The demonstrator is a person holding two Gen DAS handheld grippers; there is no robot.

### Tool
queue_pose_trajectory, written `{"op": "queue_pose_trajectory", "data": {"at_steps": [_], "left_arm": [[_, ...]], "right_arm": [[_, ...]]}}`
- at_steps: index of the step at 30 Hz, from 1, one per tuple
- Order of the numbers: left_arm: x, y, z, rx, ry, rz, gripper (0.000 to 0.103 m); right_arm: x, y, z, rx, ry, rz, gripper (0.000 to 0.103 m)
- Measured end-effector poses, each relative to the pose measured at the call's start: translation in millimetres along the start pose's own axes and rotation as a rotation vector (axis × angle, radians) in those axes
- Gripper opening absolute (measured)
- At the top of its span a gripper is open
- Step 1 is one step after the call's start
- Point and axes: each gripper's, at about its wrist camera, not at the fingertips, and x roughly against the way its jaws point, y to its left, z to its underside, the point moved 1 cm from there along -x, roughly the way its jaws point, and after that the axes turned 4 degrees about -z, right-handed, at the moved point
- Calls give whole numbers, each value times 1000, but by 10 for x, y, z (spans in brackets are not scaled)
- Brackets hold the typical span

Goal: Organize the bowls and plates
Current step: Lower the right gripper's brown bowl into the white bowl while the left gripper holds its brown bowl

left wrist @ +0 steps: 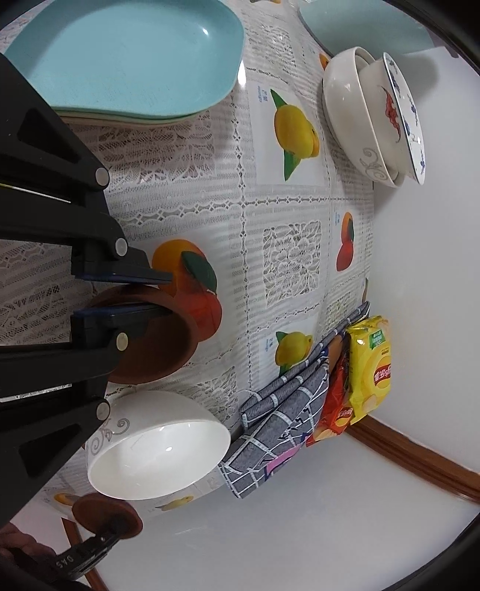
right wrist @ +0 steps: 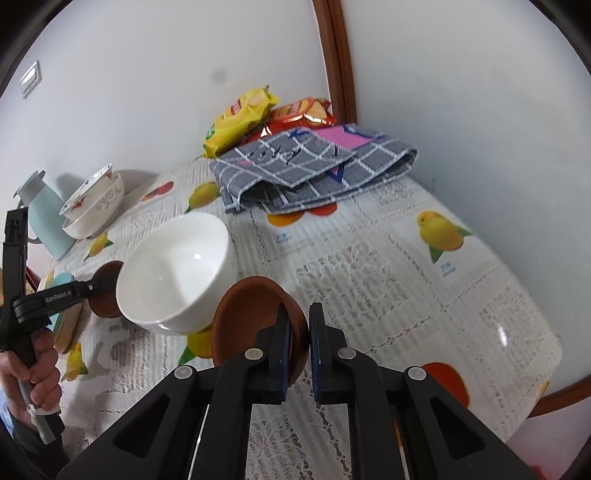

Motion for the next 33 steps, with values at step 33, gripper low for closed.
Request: {"op": "queue_pose_trajectory", "data": {"at_steps": [33], "left_arm": [[-121,147,-4,53,48,-9,10]], "right_arm": [[-795,797,-395,149,114,-75,10]]}}
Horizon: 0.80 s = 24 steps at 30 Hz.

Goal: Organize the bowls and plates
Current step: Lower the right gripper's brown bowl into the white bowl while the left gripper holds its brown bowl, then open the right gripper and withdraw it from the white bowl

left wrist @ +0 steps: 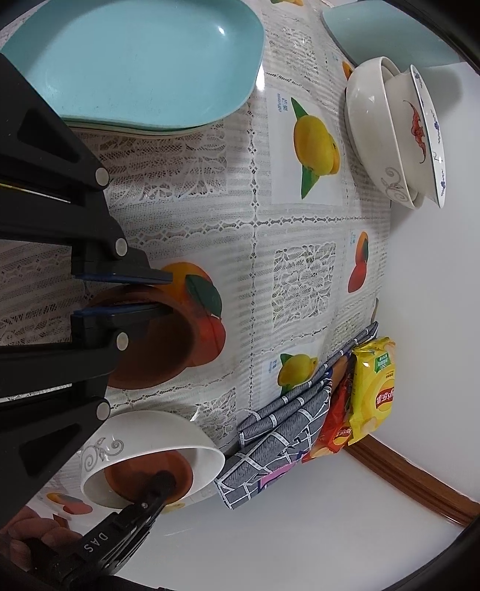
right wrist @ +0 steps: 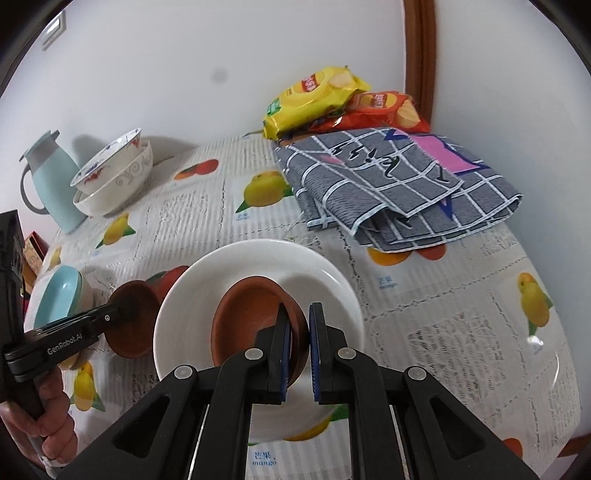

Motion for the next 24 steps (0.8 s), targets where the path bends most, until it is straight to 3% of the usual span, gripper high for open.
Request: {"op": "queue_pose_trajectory", "data": {"at_steps": [13,19,24], "left_arm": [[-35,-21,7,-1,11,3,10],[-37,-22,15,-2,14,9,10],[-43,-22,19,-4,19,13,10]], "right_arm": [[-123,46,-40,49,52,40,9],[-189,169,-19,151,64,130,9],[-251,172,-27,156,93,109,10]]}}
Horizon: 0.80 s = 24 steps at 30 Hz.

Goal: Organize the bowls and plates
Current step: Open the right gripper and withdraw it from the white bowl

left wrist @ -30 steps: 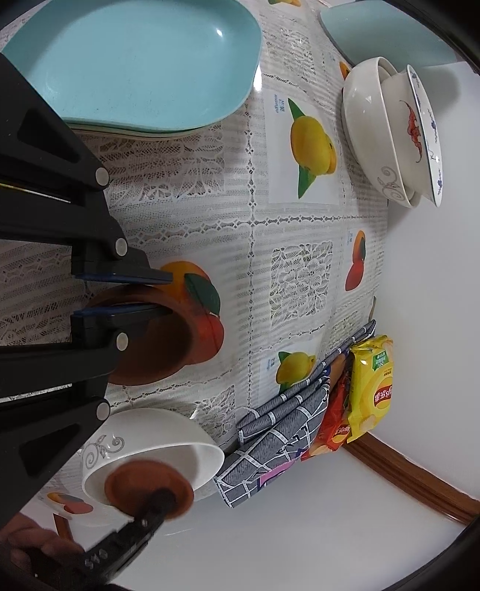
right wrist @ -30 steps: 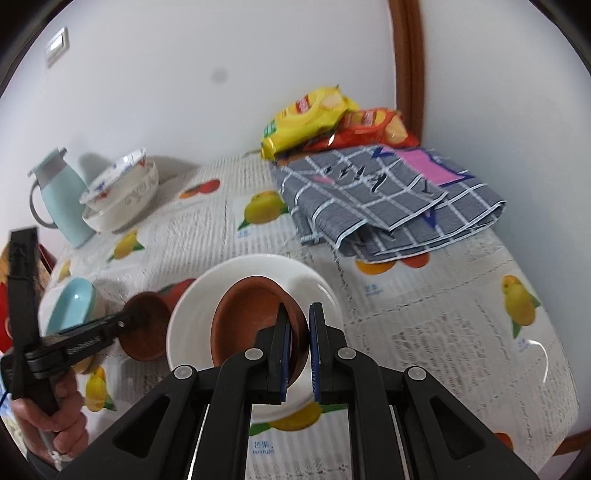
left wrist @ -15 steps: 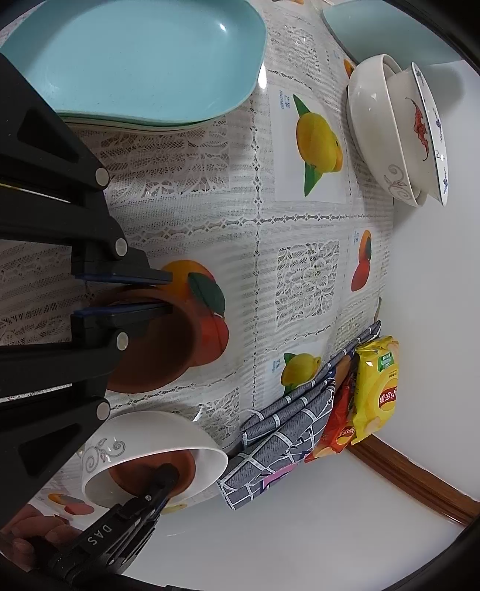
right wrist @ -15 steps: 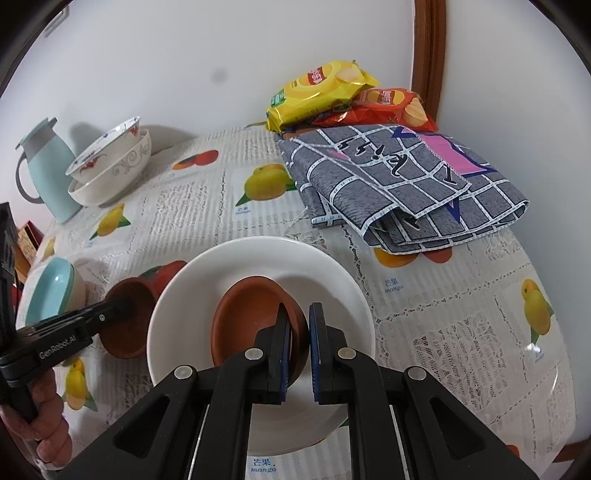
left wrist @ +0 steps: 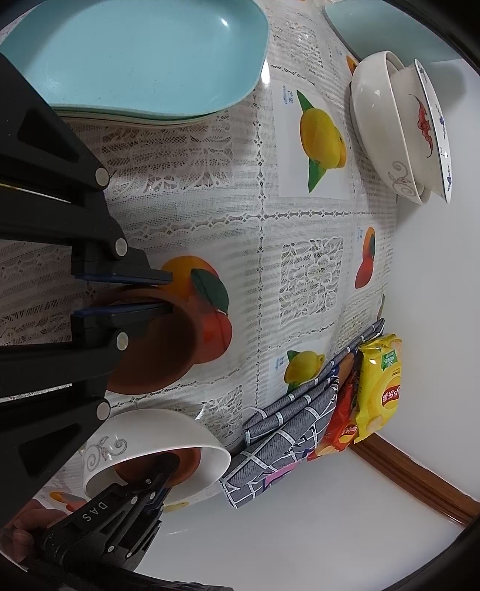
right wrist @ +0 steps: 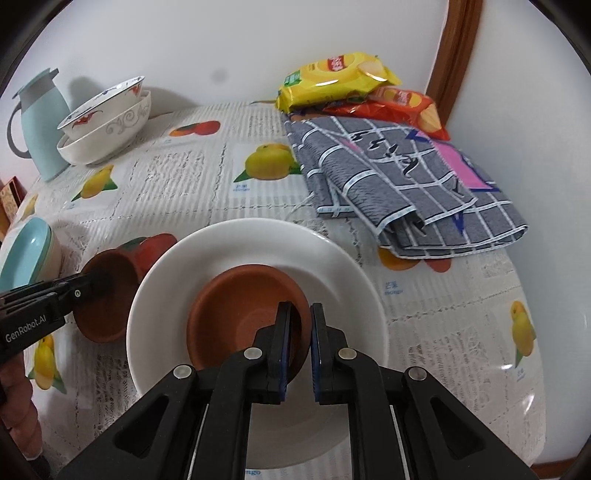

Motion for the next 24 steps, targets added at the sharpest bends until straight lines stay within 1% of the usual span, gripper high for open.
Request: {"op": "queue_pose_trajectory", "data": {"at_steps": [6,10,13,17,20,22,24], "left_arm": [[-8,15,-3,9,5,2,10],[-10,7,-3,6,5,-2,10],[-14,17,-3,10,8,0,10],[-15,11,-4,8,7,-1,10],[-18,21,-3,10,10,1,10],[-17,24,-3,10,8,1,10],[-19,18,-5,10,8,0,10]], "right_arm": [[-61,26,-4,17,29,19,14],[-76,83,7,53,39,35,17],[-85,99,10,67,43,53,17],[-92,94,5,71,50,55,17],[-90,99,-6,75,57,61,22],[-74,95,-8,75,48,55,28],[-55,94,-9,74,40,52,32]]}}
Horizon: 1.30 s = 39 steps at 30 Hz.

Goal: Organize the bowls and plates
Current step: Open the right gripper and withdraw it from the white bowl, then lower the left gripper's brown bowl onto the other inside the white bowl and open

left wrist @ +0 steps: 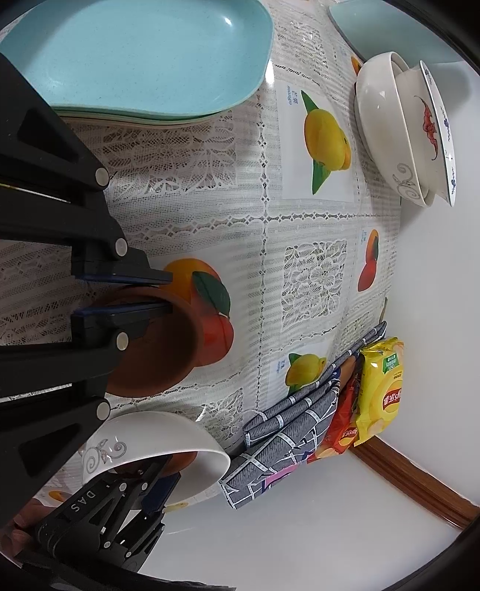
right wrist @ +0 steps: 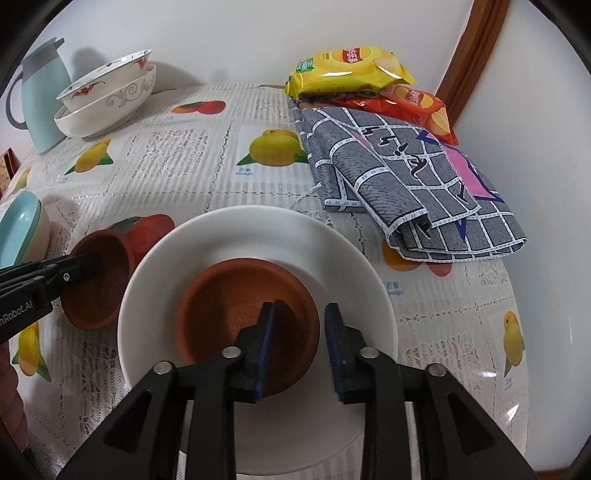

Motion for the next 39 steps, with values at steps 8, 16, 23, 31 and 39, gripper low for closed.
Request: {"op": "queue_pose_trajectory", "data": {"at_steps": [8,16,23,31,39], "left_arm": [[8,10,-9,10,-5,13,10],[84,-8,-17,-5,-28,12,9],[156,57,-38,18,-37,24,9],[304,96,-93,37,-50,40,9],[471,28,-158,32,-57,30,9]], "right_arm": [[217,-84,20,-55,-71,-23,41],[553,-283,116,-170,-166,-56,41],[733,-425,302,-199,-191,-43,41],[723,-551,470,-240,-177,-41,41],[716,-700,617,-281,-170,-45,41]]}}
